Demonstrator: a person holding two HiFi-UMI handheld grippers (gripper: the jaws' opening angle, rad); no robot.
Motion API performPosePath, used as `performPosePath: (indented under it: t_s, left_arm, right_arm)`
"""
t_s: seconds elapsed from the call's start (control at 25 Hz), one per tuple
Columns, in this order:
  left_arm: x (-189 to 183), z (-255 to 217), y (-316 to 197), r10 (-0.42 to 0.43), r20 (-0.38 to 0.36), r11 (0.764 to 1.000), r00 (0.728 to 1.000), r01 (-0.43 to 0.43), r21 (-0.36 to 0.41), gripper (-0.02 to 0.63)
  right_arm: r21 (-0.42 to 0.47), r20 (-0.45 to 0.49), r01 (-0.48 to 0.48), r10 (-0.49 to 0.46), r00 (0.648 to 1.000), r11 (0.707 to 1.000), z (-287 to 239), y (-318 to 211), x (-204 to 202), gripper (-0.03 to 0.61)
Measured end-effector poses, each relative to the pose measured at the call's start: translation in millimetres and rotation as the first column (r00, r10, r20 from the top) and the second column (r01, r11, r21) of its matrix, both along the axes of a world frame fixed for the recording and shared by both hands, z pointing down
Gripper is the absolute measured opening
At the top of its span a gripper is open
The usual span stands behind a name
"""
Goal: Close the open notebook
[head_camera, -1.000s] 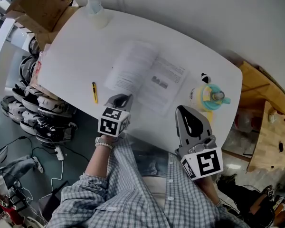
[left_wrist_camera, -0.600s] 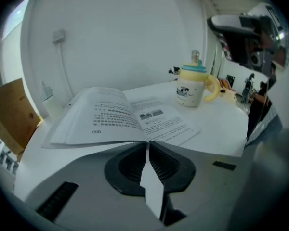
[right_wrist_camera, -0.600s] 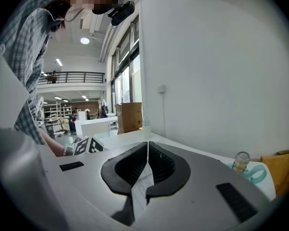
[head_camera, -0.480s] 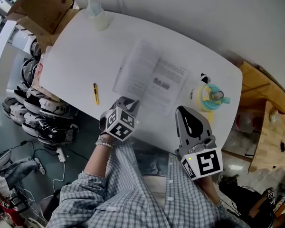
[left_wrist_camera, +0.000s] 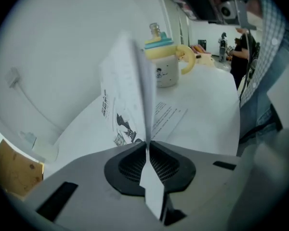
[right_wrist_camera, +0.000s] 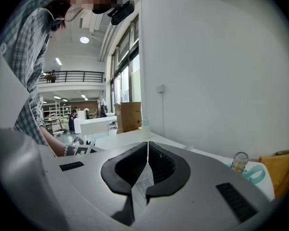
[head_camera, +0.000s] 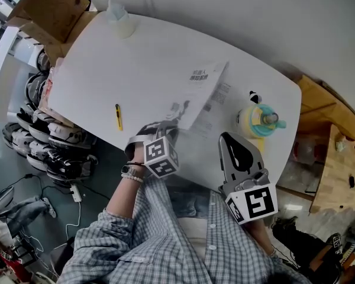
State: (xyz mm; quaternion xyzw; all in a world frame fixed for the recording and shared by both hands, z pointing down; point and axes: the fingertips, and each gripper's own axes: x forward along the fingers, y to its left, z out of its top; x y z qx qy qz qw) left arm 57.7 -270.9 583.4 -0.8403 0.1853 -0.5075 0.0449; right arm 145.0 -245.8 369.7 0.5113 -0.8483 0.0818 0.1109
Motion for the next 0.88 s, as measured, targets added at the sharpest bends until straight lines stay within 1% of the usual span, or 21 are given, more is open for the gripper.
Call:
performPosePath:
  t_s: [0.08, 0.12, 0.2, 0.24, 0.28, 0.4, 0.48, 0.68, 0.8, 0.88]
  left_arm:
    - [9.3, 7.6, 6.7, 0.068, 0.040, 0.998, 0.997, -0.068, -0.018, 0.025]
    - [14.9, 11.3, 10.5, 0.122, 0.076, 0.992, 0.990, -0.121, -0.023, 0.025]
    - [23.0, 19.2, 17.4, 0.228, 0.160, 0.974, 0.960, -0.227, -0.024, 0.025]
    - [23.9, 22.6, 19.4, 0.255, 0.186, 0.967, 0.949, -0.255, -0.027, 0.025]
    - [22.8, 25.1, 20.3, 0.260, 0.196, 0.965, 0.945, -0.259, -0.032, 0.025]
    - [13.2, 33.5, 20.1, 0.224, 0.202, 0.975, 0.953, -0.219, -0.047, 0.034]
    - [8.8, 37.3, 20.2, 0.199, 0.190, 0.980, 0.961, -0.194, -0.044, 0.034]
    - [6.8, 31.5, 17.8, 0.098, 0.096, 0.992, 0.990, -0.089, -0.092, 0.034]
    - [-0.2, 23.8, 21.1, 0.046, 0.029, 0.988, 0.999, -0.041, -0.148, 0.010]
    - [-7.0, 17.6, 20.6, 0.010, -0.009, 0.987, 1.000, -0.011, -0.158, 0.008]
  right_arm:
    - [-0.003, 0.001, 0.001, -0.001, 1.000, 1.000, 1.5, 0.4, -0.6, 0.023]
    - [-0.007, 0.001, 0.000, 0.000, 1.000, 1.000, 2.8, 0.5, -0.3, 0.023]
    - [-0.018, 0.004, -0.004, 0.004, 1.000, 1.000, 6.2, 1.0, 0.5, 0.023]
    - [-0.023, 0.007, -0.005, 0.005, 1.000, 1.000, 7.6, 1.3, 0.2, 0.023]
    - [-0.025, 0.008, -0.005, 0.005, 1.000, 1.000, 8.3, 1.5, -0.5, 0.023]
    - [-0.025, 0.007, -0.006, 0.006, 1.000, 1.000, 8.3, 1.2, -0.9, 0.023]
    - [-0.026, 0.005, -0.007, 0.007, 1.000, 1.000, 9.1, 1.4, -0.8, 0.023]
    - [-0.023, 0.000, -0.002, 0.002, 1.000, 1.000, 9.9, 5.2, -5.0, 0.023]
    - [-0.019, -0.006, -0.002, 0.002, 1.000, 1.000, 9.3, 7.5, -4.9, 0.023]
    - [-0.017, -0.010, -0.006, 0.006, 1.000, 1.000, 8.7, 8.6, -3.7, 0.023]
